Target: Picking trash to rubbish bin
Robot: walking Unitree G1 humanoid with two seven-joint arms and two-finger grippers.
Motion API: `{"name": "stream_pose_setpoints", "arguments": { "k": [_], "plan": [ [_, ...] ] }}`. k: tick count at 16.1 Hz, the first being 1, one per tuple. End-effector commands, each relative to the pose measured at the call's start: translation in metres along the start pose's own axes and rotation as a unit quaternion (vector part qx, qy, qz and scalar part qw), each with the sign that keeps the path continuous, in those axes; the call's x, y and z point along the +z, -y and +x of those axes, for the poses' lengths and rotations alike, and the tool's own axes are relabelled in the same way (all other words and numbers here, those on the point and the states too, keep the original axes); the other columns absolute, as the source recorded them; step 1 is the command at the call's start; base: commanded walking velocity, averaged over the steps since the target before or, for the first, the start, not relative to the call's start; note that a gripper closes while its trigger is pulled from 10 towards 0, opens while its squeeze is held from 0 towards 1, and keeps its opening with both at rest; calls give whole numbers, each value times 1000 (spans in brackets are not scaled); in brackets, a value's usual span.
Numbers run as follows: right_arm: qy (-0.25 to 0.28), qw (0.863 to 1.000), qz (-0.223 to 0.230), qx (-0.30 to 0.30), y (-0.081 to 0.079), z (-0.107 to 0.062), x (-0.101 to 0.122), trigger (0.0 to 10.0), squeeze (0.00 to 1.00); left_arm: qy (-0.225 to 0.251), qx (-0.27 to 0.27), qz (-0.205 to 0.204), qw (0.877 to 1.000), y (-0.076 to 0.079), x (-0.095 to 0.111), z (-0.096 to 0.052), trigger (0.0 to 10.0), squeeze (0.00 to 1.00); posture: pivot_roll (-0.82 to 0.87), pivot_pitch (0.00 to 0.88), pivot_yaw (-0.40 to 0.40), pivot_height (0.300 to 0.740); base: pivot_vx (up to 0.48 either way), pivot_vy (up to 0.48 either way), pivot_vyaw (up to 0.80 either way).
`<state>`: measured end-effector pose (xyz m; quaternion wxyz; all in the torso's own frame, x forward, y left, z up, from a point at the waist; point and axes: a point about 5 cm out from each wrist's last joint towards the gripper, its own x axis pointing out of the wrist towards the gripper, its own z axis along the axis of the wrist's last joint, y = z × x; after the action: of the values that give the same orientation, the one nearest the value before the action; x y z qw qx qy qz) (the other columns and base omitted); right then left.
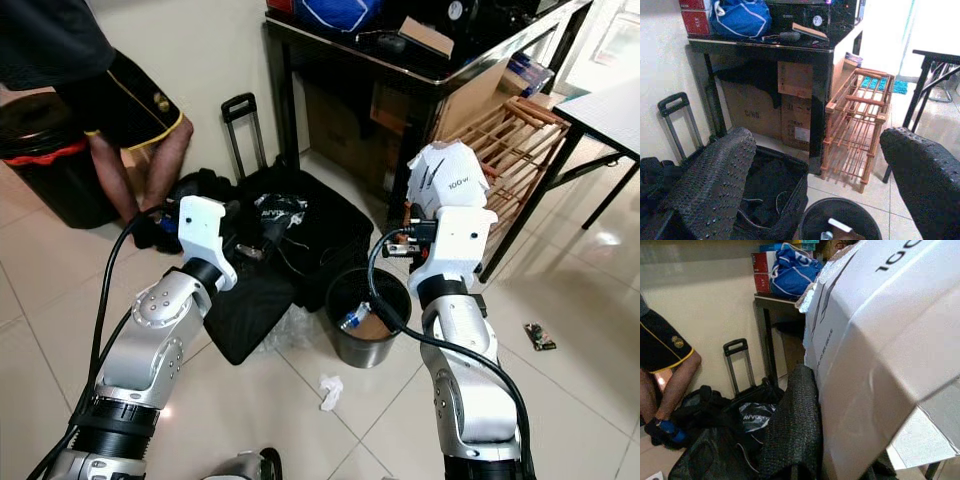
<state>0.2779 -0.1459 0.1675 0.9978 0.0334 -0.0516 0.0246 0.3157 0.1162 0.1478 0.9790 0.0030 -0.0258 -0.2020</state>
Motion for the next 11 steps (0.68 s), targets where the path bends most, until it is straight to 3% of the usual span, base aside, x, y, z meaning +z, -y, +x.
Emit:
{"name": "stream_pose_setpoints", "arguments": {
  "k": [1, 6, 11],
  "plan": [
    [5, 1000, -5, -1, 0, -1, 2, 10000, 0, 0, -3, -5, 1000, -1, -1, -2, 10000, 0, -32, 105, 31, 740, 0, 0, 0],
    [9, 1000, -11, -1, -2, -1, 4, 10000, 0, 0, -8, -7, 1000, 0, -1, -2, 10000, 0, -35, 107, 34, 740, 227, 0, 0],
    [6, 1000, -10, 0, -3, -1, 2, 10000, 0, 0, -3, -8, 1000, 0, -1, -2, 10000, 0, -33, 107, 35, 740, 0, 0, -800]
  ]
}}
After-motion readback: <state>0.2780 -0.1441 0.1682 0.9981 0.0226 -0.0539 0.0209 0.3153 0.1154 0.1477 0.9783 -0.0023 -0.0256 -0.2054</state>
